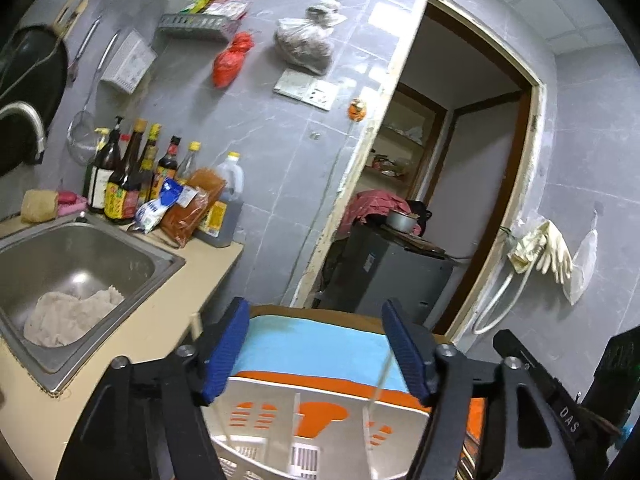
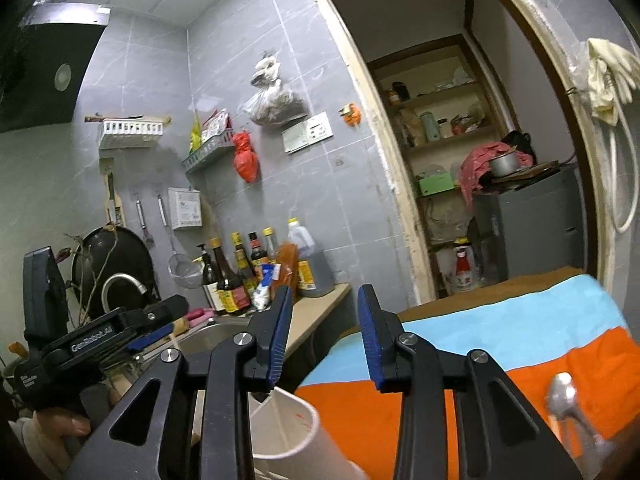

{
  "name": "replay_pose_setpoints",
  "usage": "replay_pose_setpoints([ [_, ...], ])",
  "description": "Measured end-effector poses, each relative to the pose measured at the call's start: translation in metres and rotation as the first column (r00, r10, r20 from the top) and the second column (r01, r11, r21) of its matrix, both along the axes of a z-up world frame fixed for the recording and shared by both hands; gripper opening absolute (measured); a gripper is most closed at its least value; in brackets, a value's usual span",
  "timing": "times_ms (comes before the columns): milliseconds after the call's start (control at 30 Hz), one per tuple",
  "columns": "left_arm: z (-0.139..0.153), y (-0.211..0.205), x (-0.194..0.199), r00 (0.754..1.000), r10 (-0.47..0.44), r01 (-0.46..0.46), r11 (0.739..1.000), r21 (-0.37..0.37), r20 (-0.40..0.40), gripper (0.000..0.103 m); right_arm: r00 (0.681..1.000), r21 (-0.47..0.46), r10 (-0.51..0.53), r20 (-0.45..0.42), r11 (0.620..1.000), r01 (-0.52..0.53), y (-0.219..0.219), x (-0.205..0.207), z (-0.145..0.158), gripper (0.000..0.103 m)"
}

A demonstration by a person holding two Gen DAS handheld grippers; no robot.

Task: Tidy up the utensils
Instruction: 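Lower the chopsticks into the holder and open both tools, then withdraw both tools from the holder back over the cloth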

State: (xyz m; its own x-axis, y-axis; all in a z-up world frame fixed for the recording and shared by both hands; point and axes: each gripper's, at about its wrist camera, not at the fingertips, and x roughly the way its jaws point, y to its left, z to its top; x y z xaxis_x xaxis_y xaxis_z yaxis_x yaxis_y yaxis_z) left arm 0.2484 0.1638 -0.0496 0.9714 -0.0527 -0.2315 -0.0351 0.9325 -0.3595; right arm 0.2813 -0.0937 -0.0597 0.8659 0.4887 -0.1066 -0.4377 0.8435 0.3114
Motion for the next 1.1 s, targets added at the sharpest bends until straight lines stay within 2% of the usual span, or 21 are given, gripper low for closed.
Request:
replay_pose_setpoints([
  [67, 0.007, -0.011, -0.002, 1.0, -0.015, 0.015, 1.0, 0.021, 0.009, 0.078, 1.0, -0.007, -0.023, 0.002, 1.0, 0.023, -0.013, -0.004, 0.007, 0.042],
  [133, 0.012, -0.022, -0.003, 1.0, -0.026, 0.026, 0.999, 0.035, 0.011, 0.088, 0.999, -0.012, -0.051, 0.0, 0.999, 0.051, -0.027, -0.007, 0.014, 0.058],
  [233, 0.02, -0.041, -0.004, 0.999, -0.049, 0.048, 0.998, 0.046, 0.016, 0.097, 0.996, -0.027, -0.089, 0.0, 0.996, 0.089, -0.048, -0.011, 0.025, 0.068],
  [267, 0.022, -0.047, -0.004, 0.999, -0.052, 0.051, 0.997, 0.049, 0.014, 0.099, 0.995, -0.034, -0.104, 0.006, 0.994, 0.104, -0.055, -0.013, 0.029, 0.07],
  [333, 0.026, -0.063, -0.003, 0.999, -0.045, 0.045, 0.997, 0.055, 0.005, 0.102, 0.991, -0.045, -0.131, 0.007, 0.99, 0.131, -0.07, -0.016, 0.036, 0.085],
  [400, 0.029, -0.079, -0.002, 0.999, -0.053, 0.053, 0.996, 0.069, 0.004, 0.103, 0.987, -0.049, -0.16, 0.009, 0.986, 0.16, -0.086, -0.02, 0.042, 0.093],
  [567, 0.033, -0.123, -0.003, 0.997, -0.073, 0.072, 0.989, 0.131, 0.006, 0.103, 0.977, -0.078, -0.211, 0.021, 0.974, 0.212, -0.122, -0.026, 0.054, 0.1],
  [867, 0.028, -0.178, -0.001, 0.997, -0.08, 0.08, 0.987, 0.141, -0.006, 0.103, 0.967, -0.118, -0.254, 0.031, 0.959, 0.256, -0.184, -0.033, 0.066, 0.101],
  [1100, 0.013, -0.209, -0.001, 0.998, -0.057, 0.061, 0.985, 0.16, -0.028, 0.103, 0.97, -0.135, -0.242, 0.019, 0.961, 0.243, -0.217, -0.025, 0.056, 0.101],
])
